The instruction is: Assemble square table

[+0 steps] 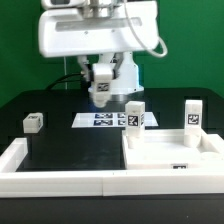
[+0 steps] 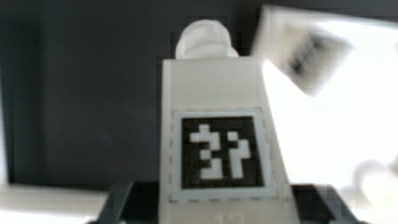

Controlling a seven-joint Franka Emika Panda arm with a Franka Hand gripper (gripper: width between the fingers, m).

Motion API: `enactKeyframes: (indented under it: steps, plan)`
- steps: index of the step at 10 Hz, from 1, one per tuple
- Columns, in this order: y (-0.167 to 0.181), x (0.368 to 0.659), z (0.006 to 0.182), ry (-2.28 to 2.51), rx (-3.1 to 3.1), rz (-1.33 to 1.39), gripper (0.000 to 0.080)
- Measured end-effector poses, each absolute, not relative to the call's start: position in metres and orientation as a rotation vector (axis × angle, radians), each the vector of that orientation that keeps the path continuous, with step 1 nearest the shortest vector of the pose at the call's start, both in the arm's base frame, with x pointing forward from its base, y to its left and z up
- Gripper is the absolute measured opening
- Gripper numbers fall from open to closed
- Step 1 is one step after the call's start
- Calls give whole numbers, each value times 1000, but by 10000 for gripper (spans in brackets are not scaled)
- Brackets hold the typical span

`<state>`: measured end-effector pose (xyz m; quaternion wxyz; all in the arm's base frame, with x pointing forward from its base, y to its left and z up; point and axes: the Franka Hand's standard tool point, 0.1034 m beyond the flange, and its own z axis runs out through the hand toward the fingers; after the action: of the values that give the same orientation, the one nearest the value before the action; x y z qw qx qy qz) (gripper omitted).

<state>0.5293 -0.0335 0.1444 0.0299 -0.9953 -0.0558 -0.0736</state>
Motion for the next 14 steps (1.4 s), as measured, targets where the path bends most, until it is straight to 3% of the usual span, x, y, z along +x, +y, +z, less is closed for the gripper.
enactKeyframes:
  steps: [2, 3, 8, 11, 14]
  plan:
    - [-11, 564, 154, -124, -3070, -539, 294]
    - [-11, 565, 153, -152, -3084, -645, 294]
    - [-16, 559, 147, -139, -3091, -634, 294]
    - [49, 586, 138, 40, -3010, -630, 294]
    - [86, 612, 137, 148, -2956, -655, 294]
